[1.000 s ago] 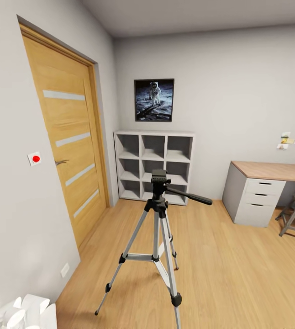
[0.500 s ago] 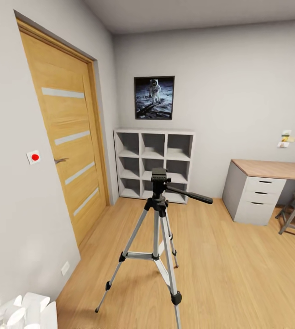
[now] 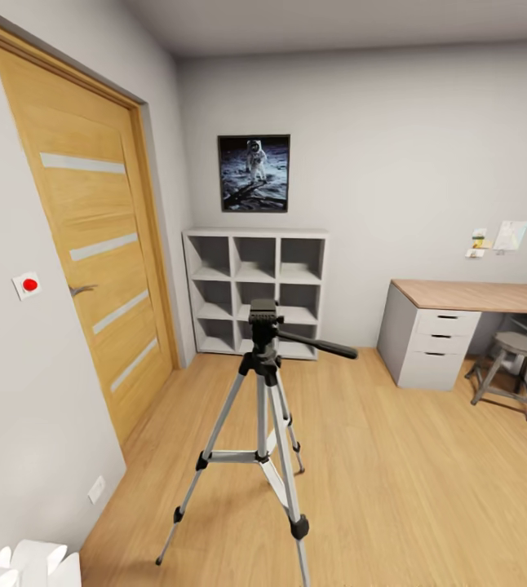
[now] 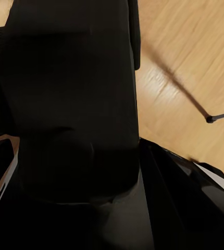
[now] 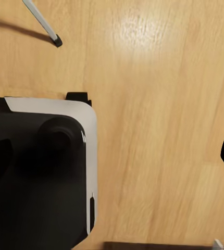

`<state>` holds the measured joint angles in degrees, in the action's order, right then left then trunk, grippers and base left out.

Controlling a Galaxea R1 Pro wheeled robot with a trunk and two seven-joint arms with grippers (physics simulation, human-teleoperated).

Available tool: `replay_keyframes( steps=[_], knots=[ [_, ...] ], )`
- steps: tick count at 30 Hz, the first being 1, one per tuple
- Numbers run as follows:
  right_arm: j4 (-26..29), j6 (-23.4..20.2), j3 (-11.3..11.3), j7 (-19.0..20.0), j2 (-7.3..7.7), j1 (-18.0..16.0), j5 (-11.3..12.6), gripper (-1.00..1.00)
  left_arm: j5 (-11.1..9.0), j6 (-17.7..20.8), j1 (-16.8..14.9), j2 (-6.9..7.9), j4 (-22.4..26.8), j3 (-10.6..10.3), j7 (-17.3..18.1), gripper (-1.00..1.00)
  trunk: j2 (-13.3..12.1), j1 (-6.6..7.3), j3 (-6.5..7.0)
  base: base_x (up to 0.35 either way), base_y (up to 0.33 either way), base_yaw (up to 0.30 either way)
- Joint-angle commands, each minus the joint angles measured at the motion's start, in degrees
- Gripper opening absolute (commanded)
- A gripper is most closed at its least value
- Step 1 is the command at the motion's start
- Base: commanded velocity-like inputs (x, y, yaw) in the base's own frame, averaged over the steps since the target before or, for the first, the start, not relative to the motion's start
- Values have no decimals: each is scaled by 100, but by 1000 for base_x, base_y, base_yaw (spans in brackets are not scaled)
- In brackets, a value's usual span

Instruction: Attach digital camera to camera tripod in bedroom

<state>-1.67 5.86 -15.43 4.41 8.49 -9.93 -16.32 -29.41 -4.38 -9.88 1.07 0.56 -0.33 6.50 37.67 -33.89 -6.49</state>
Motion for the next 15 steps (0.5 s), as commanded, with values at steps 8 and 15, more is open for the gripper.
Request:
replay_keyframes(
  steps=[8,15],
  knots=[
    [-18,34,-42,8,2,-9,-54,100,-20,-19,-4,6,-10,-6,34,-100,9,-2,-28,0,0,-241],
    [-18,23,-36,7,-4,-9,-60,100,-17,-19,-5,3,-9,-4,32,-100,9,-2,-33,0,0,-72]
  ],
)
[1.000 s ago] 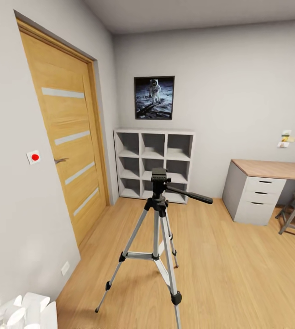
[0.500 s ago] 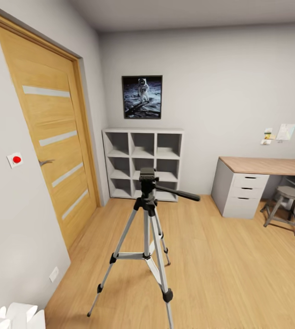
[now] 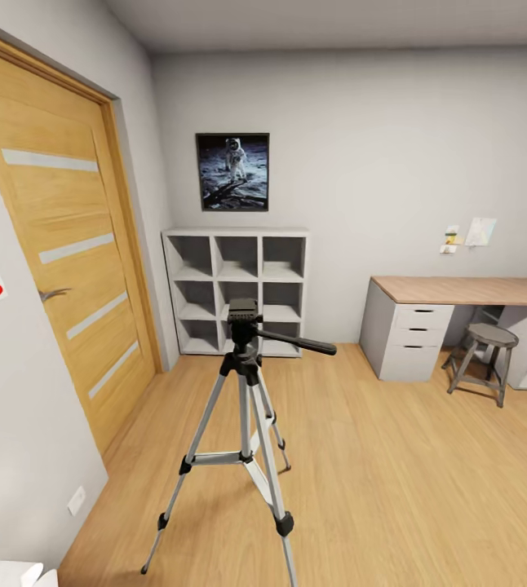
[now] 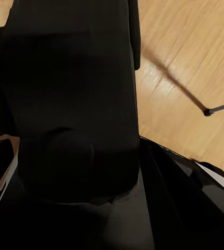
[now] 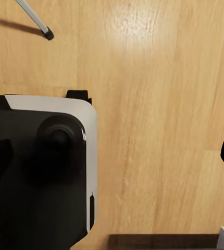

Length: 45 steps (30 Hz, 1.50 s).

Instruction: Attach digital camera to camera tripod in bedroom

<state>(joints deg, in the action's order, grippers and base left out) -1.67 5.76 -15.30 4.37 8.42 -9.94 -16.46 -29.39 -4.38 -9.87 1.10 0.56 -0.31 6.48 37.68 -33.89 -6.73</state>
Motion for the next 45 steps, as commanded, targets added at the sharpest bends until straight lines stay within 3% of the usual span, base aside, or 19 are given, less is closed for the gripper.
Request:
replay_keyframes(
  steps=[1,31,34,35,39,40,45],
  knots=[
    [-18,31,-48,11,3,-8,-47,100,-20,-19,-6,0,-8,-5,34,-100,8,-2,-10,0,0,-22],
    [3,-1,-19,12,9,-8,-64,100,-7,-19,-5,19,-4,-9,32,-100,8,-2,-10,0,0,-2],
    [184,39,-60,43,28,-8,-96,100,18,77,-6,237,115,4,38,-100,8,-2,-10,0,0,0],
    [468,9,-64,53,27,-8,-99,100,19,166,-6,376,268,9,45,-100,8,-2,-10,0,0,0],
    [1293,-89,-64,56,-2,-8,-100,100,20,640,-6,637,858,12,52,-100,8,-2,-10,0,0,0],
    [1656,-229,-60,72,-31,-8,-91,100,21,947,-6,746,1169,13,53,-100,8,-2,-10,0,0,0],
    [2609,-973,-41,164,-121,-8,-75,100,15,1781,-6,965,2042,17,50,-100,8,-2,-10,0,0,0]
  ],
)
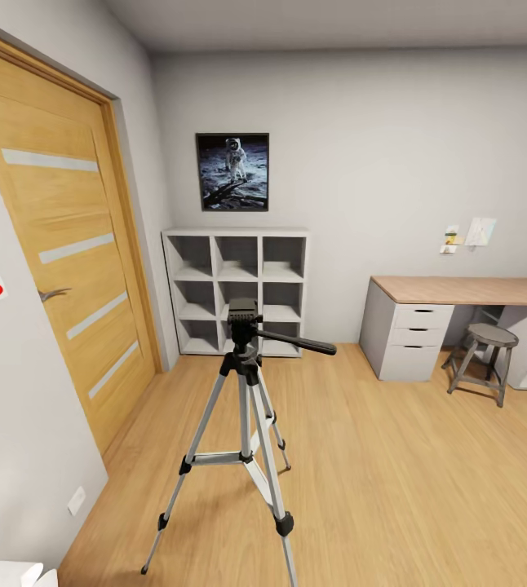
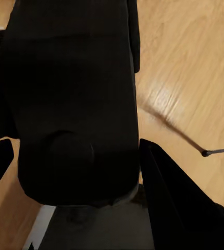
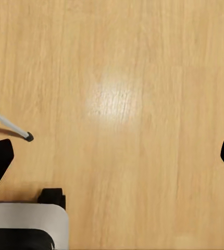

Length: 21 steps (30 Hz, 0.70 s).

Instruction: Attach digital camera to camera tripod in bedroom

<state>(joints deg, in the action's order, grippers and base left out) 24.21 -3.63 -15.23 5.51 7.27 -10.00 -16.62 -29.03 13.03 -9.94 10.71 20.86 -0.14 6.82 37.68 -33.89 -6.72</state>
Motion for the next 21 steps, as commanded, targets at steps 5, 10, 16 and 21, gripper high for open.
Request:
replay_keyframes(
  steps=[5,10,16,21],
  knots=[
    [1060,-1308,-35,476,-58,-6,-39,100,-23,820,1,94,1093,25,-29,-100,8,-2,-11,0,0,0],
    [1707,-2408,-29,873,-79,-440,-24,100,-30,1389,-10,85,2135,43,-379,-100,8,-2,-11,0,0,0],
    [1939,-3111,-25,984,-204,-1358,-12,100,-244,1950,-39,50,2899,55,-924,-100,8,-2,-11,0,0,0],
    [2017,-3365,-22,1030,-375,-2036,-13,100,-614,2115,-62,-10,3054,57,-1151,-100,8,-2,-11,0,0,0]
  ],
)
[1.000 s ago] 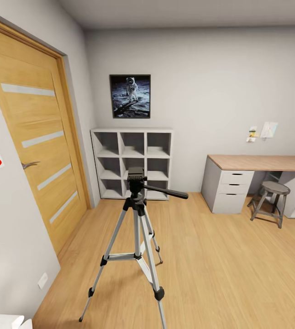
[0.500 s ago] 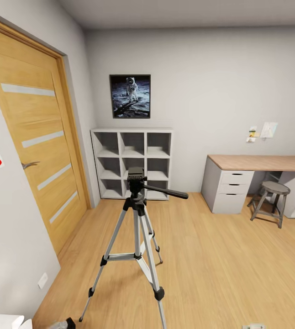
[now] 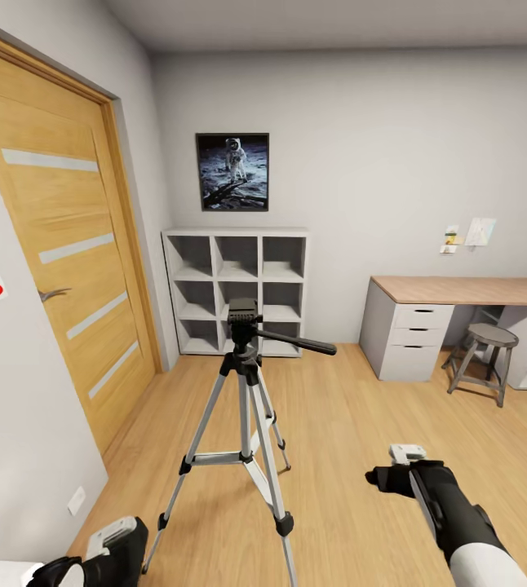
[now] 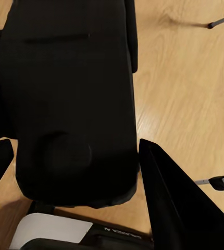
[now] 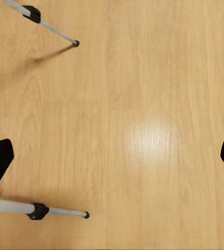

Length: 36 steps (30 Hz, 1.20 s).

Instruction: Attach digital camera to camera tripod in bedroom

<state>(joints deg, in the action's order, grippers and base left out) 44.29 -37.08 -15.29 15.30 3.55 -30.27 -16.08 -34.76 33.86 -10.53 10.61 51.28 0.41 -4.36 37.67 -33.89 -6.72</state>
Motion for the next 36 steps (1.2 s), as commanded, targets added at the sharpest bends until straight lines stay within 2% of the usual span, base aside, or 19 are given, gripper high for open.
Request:
replay_keyframes(
  steps=[1,3,4,8,11,12,14,18,25,26,29,31,32,33,36],
  knots=[
    [34,-90,-14,69,-77,-176,-65,100,-123,38,-5,-16,31,0,-66,-100,9,-2,-11,0,0,0],
    [86,-156,-12,87,-171,-288,-64,100,-153,39,-7,-35,44,-9,-91,-100,9,-2,-11,0,0,0],
    [212,-218,-9,107,-338,-386,-66,100,-178,44,-9,-52,55,-28,-117,-100,9,-2,-11,0,0,0],
    [505,-261,75,163,-594,-455,-69,100,-173,48,-10,-62,63,-60,-136,-100,9,-2,-11,0,0,0],
    [790,-248,361,407,-710,-478,-70,100,-162,43,-10,-70,65,-75,-141,-100,9,-2,-11,0,0,0],
    [908,-227,632,675,-754,-484,-69,100,-163,37,-10,-71,72,-69,-143,-100,9,-2,-11,0,0,0],
    [921,-216,783,890,-773,-487,-65,100,-163,34,-10,-72,114,-63,-143,-100,9,-2,-11,0,0,0],
    [900,-202,875,1144,-822,-481,-55,100,-163,33,-10,-70,145,-54,-151,-100,9,-2,-11,0,0,0],
    [769,-196,900,1452,-844,-480,-65,100,-156,33,-10,-74,156,-58,-214,-100,9,-2,-11,0,0,0],
    [598,-189,911,1527,-840,-480,-84,100,-166,33,-10,-79,168,-57,-506,-100,9,-2,-11,0,0,0],
    [547,-187,914,1545,-840,-480,-90,100,-175,31,-10,-84,176,-58,-774,-100,9,-2,-11,0,0,0],
    [508,-186,915,1556,-841,-480,-95,100,-183,21,-10,-155,190,-64,-1164,-100,9,-2,-11,0,0,0],
    [503,-186,916,1558,-842,-480,-95,100,-182,20,-10,-176,192,-64,-1212,-100,9,-2,-11,0,0,0],
    [492,-186,917,1557,-845,-480,-96,100,-181,17,-10,-275,195,-69,-1322,-100,9,-2,-11,0,0,0],
    [488,-185,917,1556,-846,-480,-92,100,-181,16,-10,-321,197,-78,-1354,-100,9,-2,-11,0,0,0]
  ],
)
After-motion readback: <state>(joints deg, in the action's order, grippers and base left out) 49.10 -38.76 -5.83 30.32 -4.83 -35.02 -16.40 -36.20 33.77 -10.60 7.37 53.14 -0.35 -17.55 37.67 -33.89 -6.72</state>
